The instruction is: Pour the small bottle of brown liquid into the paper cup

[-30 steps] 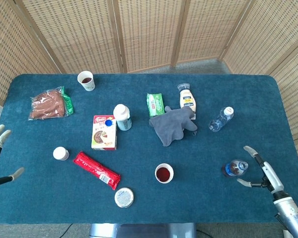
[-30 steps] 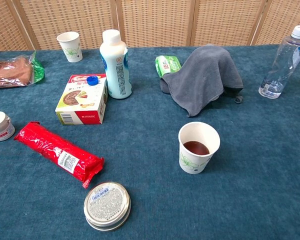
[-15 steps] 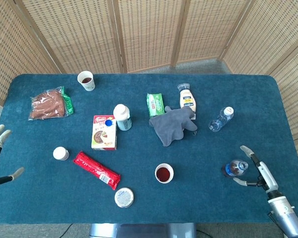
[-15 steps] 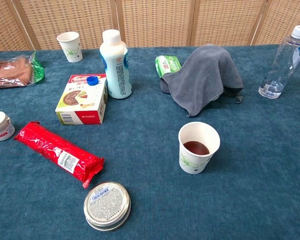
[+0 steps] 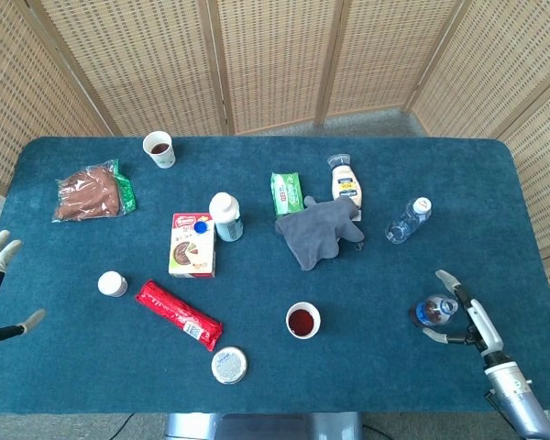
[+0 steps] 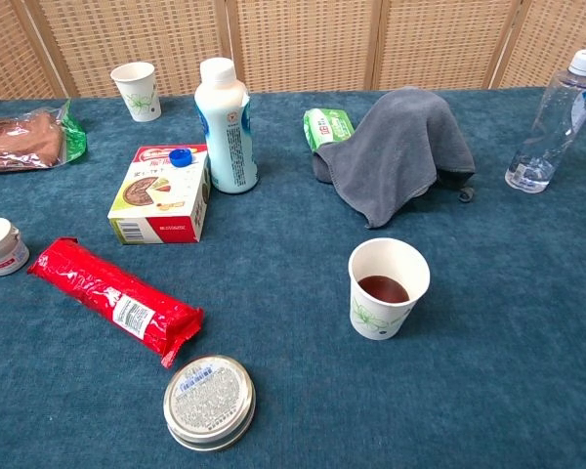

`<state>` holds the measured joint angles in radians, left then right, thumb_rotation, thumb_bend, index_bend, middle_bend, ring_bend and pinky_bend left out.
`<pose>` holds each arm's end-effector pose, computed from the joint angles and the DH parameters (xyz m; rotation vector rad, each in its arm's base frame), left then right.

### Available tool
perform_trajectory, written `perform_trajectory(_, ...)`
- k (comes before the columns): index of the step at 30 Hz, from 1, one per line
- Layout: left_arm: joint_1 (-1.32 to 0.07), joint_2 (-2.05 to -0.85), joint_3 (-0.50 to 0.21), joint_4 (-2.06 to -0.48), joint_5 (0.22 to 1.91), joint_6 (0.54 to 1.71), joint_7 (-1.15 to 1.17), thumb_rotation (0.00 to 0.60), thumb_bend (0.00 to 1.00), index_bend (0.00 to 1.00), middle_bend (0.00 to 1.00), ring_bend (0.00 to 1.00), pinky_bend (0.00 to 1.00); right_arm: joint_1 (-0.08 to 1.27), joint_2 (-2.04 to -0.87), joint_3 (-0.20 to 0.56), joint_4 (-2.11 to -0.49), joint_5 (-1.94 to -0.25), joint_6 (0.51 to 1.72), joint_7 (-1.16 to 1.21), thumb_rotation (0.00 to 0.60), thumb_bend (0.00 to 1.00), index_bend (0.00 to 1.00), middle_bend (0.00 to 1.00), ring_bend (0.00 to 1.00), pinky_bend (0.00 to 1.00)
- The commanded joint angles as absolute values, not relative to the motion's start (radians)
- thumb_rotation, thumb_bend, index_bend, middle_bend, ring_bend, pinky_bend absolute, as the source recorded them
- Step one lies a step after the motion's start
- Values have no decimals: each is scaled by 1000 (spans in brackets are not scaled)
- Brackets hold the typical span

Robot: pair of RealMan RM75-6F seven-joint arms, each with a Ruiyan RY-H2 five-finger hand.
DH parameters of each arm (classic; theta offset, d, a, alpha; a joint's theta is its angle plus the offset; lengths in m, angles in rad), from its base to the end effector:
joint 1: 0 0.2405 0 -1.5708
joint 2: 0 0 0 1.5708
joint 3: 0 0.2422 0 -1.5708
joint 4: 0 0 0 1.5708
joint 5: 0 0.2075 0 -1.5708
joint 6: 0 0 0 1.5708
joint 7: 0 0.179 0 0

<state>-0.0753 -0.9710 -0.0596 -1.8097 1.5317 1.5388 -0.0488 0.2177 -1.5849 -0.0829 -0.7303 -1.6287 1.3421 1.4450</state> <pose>-0.2604 0.2111 0.1893 -1.3488 -0.9222 -1.0364 -0.3734 -0.2456 0.0478 1.0998 -1.8603 1.4681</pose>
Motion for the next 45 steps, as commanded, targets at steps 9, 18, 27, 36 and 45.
perform_trajectory(9, -75, -969, -60, -1809, 1529, 1538, -53, 600, 195, 0, 0, 0, 0, 223, -1618, -85, -721, -1636, 1359, 1472, 600, 108, 0, 0, 0, 0)
perform_trajectory(18, -73, -967, -62, -1807, 1526, 1541, -62, 600, 194, 0, 0, 0, 0, 227, -1647, -70, -707, -1618, 1351, 1466, 600, 133, 0, 0, 0, 0)
perform_trajectory(27, -73, -966, -62, -1804, 1525, 1542, -65, 600, 194, 0, 0, 0, 0, 202, -1686, -40, -672, -1586, 1390, 1508, 600, 398, 57, 167, 0, 239)
perform_trajectory(36, -72, -967, -60, -1807, 1531, 1543, -61, 600, 194, 0, 0, 0, 0, 188, -1714, -40, -634, -1589, 1409, 1522, 600, 621, 248, 500, 158, 500)
perform_trajectory(45, -72, -966, -59, -1806, 1534, 1543, -69, 600, 194, 0, 0, 0, 0, 178, -1722, -13, -656, -1574, 1451, 1422, 600, 708, 397, 660, 309, 715)
